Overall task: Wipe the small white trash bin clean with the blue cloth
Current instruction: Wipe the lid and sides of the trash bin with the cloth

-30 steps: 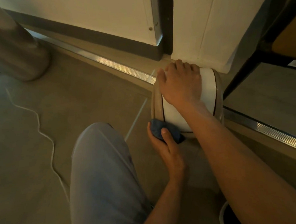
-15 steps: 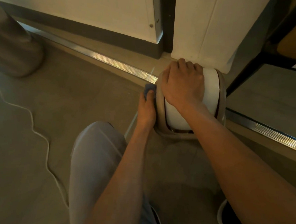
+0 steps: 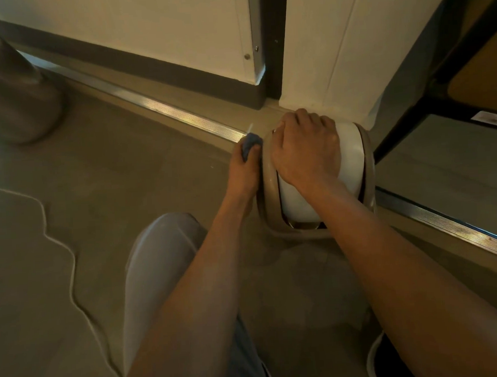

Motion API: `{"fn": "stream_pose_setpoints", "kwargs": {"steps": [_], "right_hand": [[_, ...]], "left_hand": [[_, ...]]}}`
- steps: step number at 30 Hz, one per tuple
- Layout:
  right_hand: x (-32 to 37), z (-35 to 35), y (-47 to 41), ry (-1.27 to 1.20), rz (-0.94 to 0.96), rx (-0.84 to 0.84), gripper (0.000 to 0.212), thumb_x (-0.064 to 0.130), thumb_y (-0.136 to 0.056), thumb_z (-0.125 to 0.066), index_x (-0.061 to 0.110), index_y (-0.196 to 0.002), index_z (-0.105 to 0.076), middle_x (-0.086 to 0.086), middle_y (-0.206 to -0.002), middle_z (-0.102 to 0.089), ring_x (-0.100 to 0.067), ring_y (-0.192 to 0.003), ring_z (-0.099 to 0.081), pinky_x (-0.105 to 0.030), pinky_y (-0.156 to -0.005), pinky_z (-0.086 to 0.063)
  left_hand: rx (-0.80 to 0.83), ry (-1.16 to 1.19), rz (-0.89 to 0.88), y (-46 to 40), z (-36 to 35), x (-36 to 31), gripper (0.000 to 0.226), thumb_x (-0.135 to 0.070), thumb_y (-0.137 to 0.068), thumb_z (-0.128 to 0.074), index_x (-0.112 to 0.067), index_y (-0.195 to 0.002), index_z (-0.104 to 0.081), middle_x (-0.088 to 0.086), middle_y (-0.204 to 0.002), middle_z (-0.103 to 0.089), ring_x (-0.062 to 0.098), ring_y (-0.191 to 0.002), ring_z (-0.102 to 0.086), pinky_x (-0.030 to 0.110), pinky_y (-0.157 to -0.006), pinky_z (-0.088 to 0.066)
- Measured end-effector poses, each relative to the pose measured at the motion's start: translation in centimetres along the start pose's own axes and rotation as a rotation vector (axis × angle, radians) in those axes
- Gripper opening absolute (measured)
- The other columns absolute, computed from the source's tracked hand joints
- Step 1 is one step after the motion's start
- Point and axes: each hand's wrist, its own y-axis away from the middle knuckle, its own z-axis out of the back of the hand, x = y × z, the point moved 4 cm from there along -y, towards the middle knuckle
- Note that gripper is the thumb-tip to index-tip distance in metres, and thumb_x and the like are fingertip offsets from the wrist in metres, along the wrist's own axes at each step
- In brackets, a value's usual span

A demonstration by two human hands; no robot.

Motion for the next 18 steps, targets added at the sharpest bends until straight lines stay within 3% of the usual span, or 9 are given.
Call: {"fn": "stream_pose_setpoints", "kwargs": {"steps": [5,7,9,11,14,16,18], "right_hand": [[0.0,0.0,0.2,-0.04,-0.012,-0.055,0.033,0.031,-0.098,-0.032,0.012,-0.101,-0.059,-0.007,-0.093,-0.063,-0.023,-0.084,-0.059,-0.038,-0.084,-0.042],[0.0,0.2,0.3,-0.067,-0.01,-0.075,0.032,0.031,-0.097,-0.031,0.013,-0.1,-0.058,-0.007,-0.094,-0.061,-0.022,-0.081,-0.057,-0.037,-0.081,-0.041],[0.0,0.3,0.5,-0.09,0.0,-0.086,0.035,0.032,-0.096,-0.029,0.013,-0.101,-0.058,-0.007,-0.097,-0.06,-0.021,-0.081,-0.056,-0.035,-0.08,-0.04],[-0.1,0.5,0.6,-0.105,0.008,-0.08,0.043,0.034,-0.094,-0.022,0.013,-0.102,-0.058,-0.007,-0.098,-0.06,-0.022,-0.083,-0.057,-0.035,-0.081,-0.041],[-0.1,0.8,0.5,-0.132,0.018,-0.062,0.043,0.035,-0.095,-0.023,0.012,-0.104,-0.059,-0.008,-0.1,-0.06,-0.022,-0.087,-0.057,-0.034,-0.084,-0.042],[-0.3,0.7,0.3,-0.163,0.009,-0.045,0.031,0.031,-0.099,-0.035,0.012,-0.106,-0.058,-0.007,-0.102,-0.059,-0.02,-0.089,-0.055,-0.032,-0.084,-0.041],[-0.7,0.7,0.2,-0.225,-0.02,-0.053,0.021,0.026,-0.099,-0.043,0.013,-0.106,-0.058,-0.006,-0.103,-0.057,-0.016,-0.088,-0.052,-0.028,-0.078,-0.04]], "left_hand": [[-0.106,0.057,0.059,8.4,0.5,4.1,0.033,-0.015,-0.104,-0.052,-0.017,-0.137,-0.051,0.001,-0.131,-0.06,0.014,-0.122,-0.056,0.028,-0.106,-0.044],[-0.159,0.081,0.058,11.3,0.2,4.8,0.038,-0.013,-0.104,-0.053,-0.014,-0.142,-0.049,0.0,-0.131,-0.059,0.008,-0.119,-0.056,0.012,-0.098,-0.043],[-0.21,0.12,0.028,11.1,0.0,4.4,0.03,-0.009,-0.103,-0.052,-0.013,-0.133,-0.055,-0.002,-0.12,-0.063,-0.008,-0.106,-0.058,0.001,-0.086,-0.04],[-0.187,0.114,-0.01,7.5,0.1,3.4,0.02,-0.012,-0.101,-0.054,-0.016,-0.118,-0.061,-0.001,-0.111,-0.065,-0.007,-0.102,-0.061,0.009,-0.089,-0.045],[-0.098,0.076,0.027,1.2,0.0,0.7,0.022,-0.023,-0.098,-0.055,-0.018,-0.117,-0.063,0.008,-0.115,-0.068,0.022,-0.111,-0.064,0.042,-0.103,-0.051],[-0.075,0.076,0.049,-1.0,-0.4,-0.4,0.024,-0.029,-0.094,-0.054,-0.02,-0.114,-0.063,0.008,-0.112,-0.069,0.025,-0.108,-0.065,0.05,-0.102,-0.052],[-0.095,0.116,0.093,-0.7,-0.7,0.4,0.038,-0.037,-0.092,-0.053,-0.018,-0.124,-0.059,0.009,-0.114,-0.068,0.027,-0.109,-0.065,0.053,-0.101,-0.052]]}}
